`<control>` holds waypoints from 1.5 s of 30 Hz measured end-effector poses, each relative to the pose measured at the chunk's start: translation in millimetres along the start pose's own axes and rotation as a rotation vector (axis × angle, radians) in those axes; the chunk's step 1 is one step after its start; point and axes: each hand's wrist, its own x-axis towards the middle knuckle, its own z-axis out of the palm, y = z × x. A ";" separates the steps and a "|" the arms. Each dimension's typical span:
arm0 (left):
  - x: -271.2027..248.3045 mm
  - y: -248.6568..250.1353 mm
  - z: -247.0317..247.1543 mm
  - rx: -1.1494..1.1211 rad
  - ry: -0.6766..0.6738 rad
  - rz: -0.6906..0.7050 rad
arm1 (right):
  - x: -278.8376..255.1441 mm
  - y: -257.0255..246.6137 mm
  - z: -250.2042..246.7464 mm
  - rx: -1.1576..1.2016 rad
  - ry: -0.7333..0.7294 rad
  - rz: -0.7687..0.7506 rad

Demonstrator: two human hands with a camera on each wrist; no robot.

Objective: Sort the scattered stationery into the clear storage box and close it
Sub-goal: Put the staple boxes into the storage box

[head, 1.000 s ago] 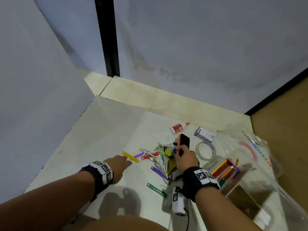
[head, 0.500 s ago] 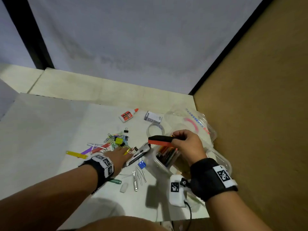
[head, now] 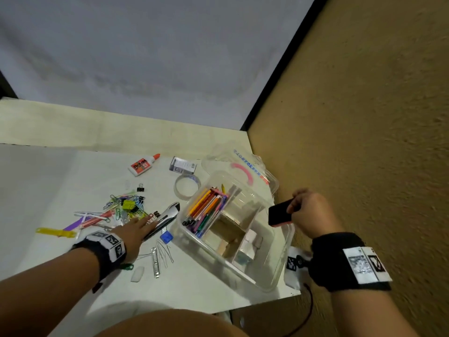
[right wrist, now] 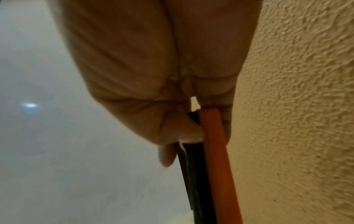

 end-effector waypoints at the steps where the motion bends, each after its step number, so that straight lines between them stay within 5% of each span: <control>1: 0.0 1.0 -1.4 -0.006 0.005 -0.003 | 1.8 3.4 4.1 -0.038 -0.005 -0.006; 12: -12.6 -3.4 -1.4 0.071 -0.043 -0.015 | 29.2 9.0 74.5 -0.187 -0.277 -0.039; 32: -22.0 17.4 -63.1 0.064 -0.253 -0.061 | 42.2 -6.4 82.1 -0.221 -0.134 -0.079; 39: -20.5 8.8 -58.4 0.048 -0.210 -0.023 | 40.7 -70.7 73.5 0.017 -0.042 -0.191; 45: -16.5 -9.9 -56.0 -0.051 -0.080 0.045 | 30.6 -149.5 94.3 0.091 -0.236 -0.354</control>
